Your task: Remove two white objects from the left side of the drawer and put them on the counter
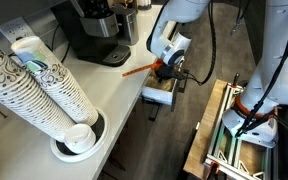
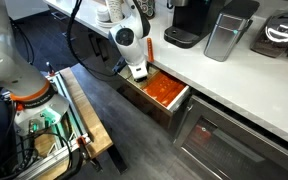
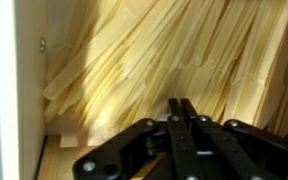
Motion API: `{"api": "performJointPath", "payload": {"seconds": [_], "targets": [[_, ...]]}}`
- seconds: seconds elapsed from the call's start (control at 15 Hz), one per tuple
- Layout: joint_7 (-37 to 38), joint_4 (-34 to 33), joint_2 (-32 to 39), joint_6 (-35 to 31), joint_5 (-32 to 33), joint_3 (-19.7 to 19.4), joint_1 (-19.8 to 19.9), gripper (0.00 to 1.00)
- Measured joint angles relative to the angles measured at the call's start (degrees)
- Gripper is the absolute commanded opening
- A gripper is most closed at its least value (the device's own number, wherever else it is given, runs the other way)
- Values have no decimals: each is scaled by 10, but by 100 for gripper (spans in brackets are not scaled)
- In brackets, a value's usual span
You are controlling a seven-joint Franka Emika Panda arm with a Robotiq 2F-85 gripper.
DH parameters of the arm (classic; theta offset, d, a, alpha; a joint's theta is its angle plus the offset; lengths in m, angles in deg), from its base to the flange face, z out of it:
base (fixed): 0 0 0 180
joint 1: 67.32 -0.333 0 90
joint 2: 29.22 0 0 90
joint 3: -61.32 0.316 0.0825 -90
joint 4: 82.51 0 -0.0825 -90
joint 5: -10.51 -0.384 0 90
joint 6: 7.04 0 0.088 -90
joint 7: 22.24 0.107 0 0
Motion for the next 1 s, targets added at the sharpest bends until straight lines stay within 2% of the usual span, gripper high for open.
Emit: {"api": "performJointPath", "payload": {"seconds": [0.07,0.13,0.2,0.67,0.8,0.93,1.0], "targets": [[-1,0,-3,0,0,-1,0,33],[-1,0,-7,0,0,-2,0,34],[-1,1,-9,0,0,-2,0,40],[-1,7,-9,0,7,-1,0,93],[-1,10,-9,0,10,-2,0,88],[-1,12,-9,0,11,-3,0,62],[-1,12,-8,0,12,-2,0,56]]}}
